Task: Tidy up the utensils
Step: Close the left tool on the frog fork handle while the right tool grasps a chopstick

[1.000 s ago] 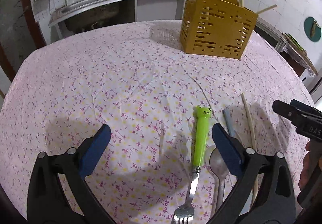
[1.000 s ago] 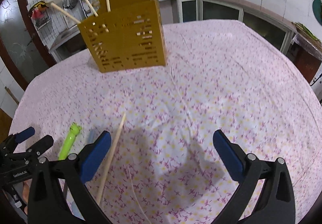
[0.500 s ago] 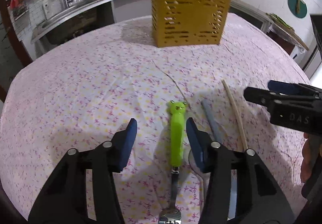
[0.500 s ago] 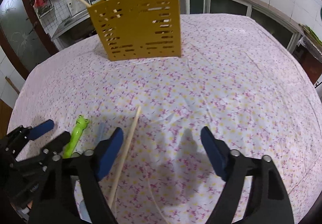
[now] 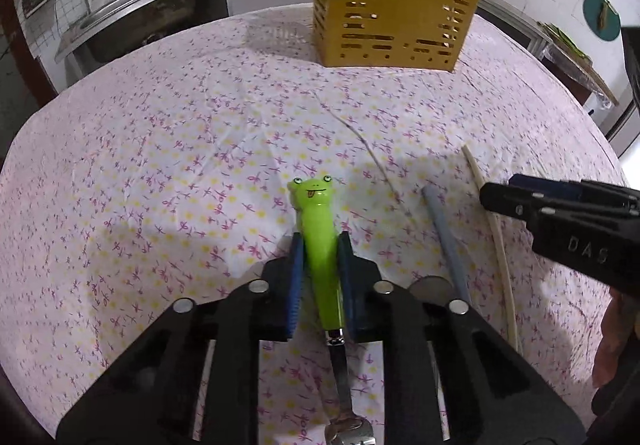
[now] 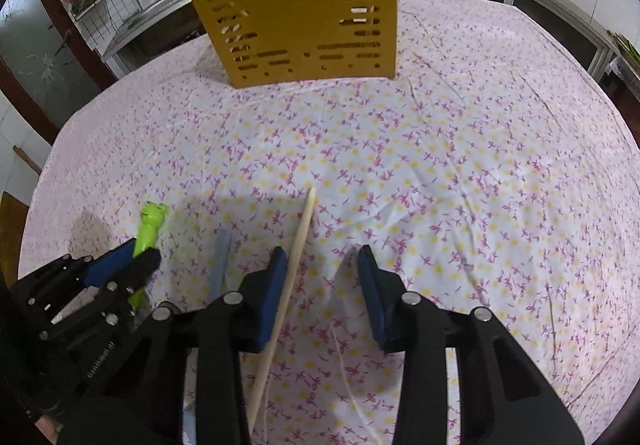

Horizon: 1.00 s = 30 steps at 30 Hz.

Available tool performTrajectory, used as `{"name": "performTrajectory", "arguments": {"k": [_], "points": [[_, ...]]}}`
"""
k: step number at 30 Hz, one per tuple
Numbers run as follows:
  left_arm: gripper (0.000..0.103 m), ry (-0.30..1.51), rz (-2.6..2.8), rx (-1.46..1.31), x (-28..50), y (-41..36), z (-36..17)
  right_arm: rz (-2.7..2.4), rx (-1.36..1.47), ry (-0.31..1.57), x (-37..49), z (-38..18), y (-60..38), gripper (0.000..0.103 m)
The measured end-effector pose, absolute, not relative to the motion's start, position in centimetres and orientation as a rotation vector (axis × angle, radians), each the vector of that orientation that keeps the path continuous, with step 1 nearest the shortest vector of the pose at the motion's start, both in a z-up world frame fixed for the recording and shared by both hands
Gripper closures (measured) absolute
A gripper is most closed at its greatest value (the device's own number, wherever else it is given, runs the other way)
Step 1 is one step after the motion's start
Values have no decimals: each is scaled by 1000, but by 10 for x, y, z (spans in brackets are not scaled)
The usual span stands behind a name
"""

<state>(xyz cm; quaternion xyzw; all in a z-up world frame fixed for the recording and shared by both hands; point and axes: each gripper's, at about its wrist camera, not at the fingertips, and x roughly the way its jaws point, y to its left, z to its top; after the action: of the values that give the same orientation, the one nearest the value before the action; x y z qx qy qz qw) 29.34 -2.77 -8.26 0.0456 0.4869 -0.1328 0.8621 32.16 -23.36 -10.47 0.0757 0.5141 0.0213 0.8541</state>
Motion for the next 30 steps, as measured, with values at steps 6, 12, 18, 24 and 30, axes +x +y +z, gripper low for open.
{"name": "performTrajectory", "arguments": {"k": [6, 12, 18, 24, 30], "points": [[88, 1026, -265, 104, 294, -31, -83, 29, 110, 1146, 329, -106, -225, 66], [88, 1044, -261, 98, 298, -33, -82, 57, 86, 1237, 343, -105, -221, 74], [88, 1053, -249, 108, 300, -36, -82, 122, 140, 1235, 345, -101, -230, 95], [89, 1062, -245, 91, 302, -34, -81, 147, 167, 1198, 336, -98, -244, 102], [89, 1066, -232, 100, 302, -35, -80, 159, 159, 1218, 335, -93, -260, 103]]}}
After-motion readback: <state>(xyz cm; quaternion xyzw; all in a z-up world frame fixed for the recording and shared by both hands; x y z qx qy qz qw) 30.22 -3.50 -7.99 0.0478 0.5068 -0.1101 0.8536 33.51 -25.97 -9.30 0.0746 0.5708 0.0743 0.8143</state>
